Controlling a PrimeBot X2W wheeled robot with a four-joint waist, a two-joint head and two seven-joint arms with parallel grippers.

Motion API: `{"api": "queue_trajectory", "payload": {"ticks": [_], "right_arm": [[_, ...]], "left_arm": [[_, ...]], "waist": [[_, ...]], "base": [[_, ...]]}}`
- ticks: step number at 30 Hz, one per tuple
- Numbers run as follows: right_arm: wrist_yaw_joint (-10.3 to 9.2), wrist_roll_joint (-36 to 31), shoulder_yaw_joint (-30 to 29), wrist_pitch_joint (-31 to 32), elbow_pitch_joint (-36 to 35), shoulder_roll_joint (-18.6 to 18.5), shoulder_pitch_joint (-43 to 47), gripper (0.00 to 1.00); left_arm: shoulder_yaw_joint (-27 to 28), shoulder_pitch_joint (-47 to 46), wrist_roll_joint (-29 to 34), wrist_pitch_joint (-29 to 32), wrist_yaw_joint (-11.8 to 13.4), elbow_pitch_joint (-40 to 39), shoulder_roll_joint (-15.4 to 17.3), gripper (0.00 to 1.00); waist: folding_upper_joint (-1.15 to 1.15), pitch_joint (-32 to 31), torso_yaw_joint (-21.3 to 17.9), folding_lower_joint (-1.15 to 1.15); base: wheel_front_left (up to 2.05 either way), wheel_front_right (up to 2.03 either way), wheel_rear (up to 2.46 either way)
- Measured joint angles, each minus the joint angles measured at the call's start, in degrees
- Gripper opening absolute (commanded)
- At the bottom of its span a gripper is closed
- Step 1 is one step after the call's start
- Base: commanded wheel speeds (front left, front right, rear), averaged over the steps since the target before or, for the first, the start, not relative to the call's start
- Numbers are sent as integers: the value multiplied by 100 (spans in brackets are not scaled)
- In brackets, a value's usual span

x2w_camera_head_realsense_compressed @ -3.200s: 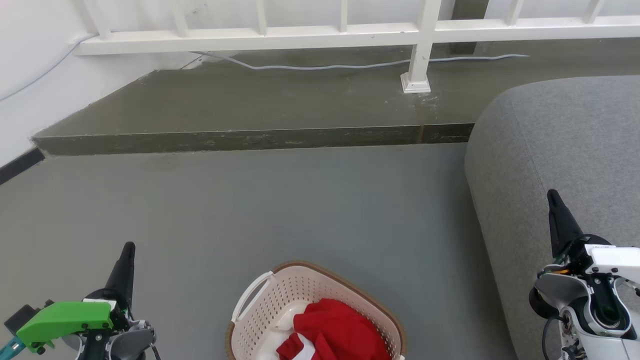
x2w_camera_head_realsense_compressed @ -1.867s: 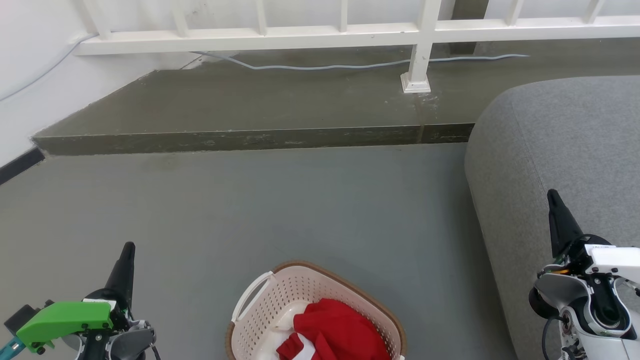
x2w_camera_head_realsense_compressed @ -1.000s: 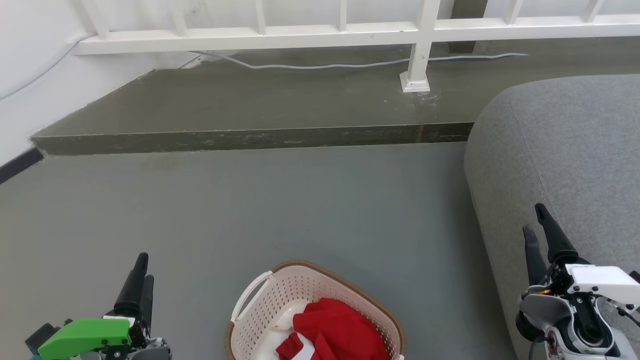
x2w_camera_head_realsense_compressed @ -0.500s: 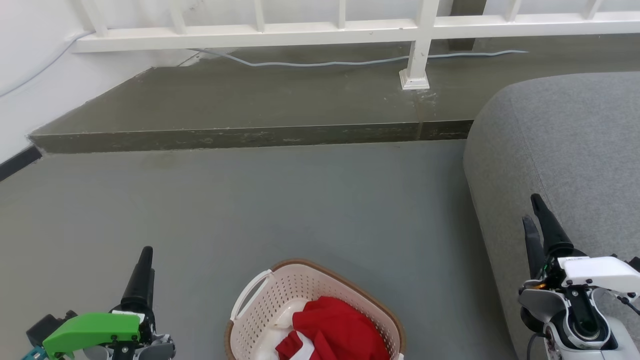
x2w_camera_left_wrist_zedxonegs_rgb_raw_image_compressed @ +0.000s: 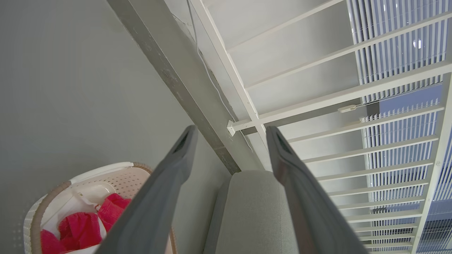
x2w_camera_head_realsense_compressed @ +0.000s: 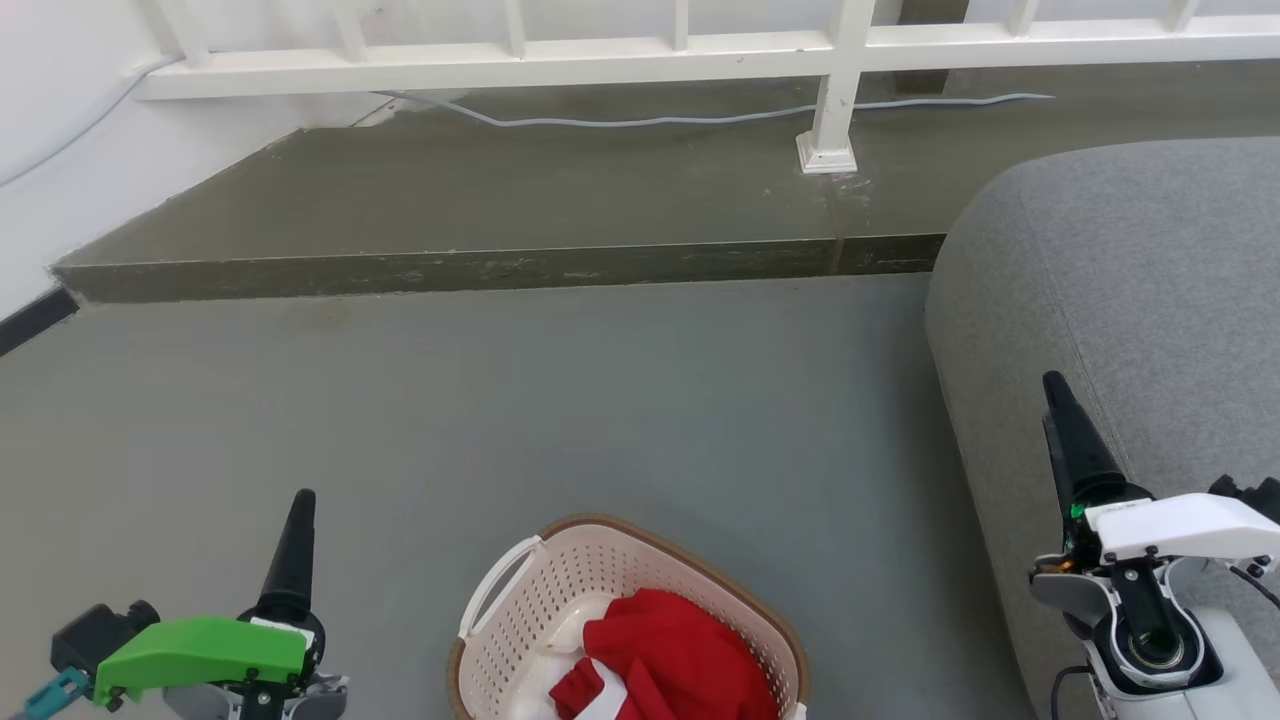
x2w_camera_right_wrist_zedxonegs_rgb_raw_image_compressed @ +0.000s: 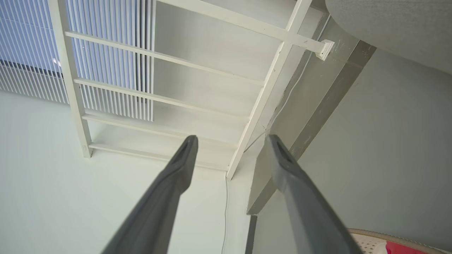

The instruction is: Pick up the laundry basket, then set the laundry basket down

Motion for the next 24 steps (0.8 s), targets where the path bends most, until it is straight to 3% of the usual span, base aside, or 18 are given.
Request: {"api": "queue_trajectory", "payload": {"ticks": [9, 24], "right_arm": [[0, -715, 403, -245, 36, -271, -102, 100], [1, -2098, 847, -516, 324, -590, -320, 100]], "left_arm": [[-77, -122, 989, -190, 9, -3, 124, 100], [-388, -149, 2709, -449, 358, -101, 266, 100]], "waist": [[0, 22, -10, 0], [0, 53, -27, 0]], "base": [[0, 0, 0], [0, 0, 0]]}}
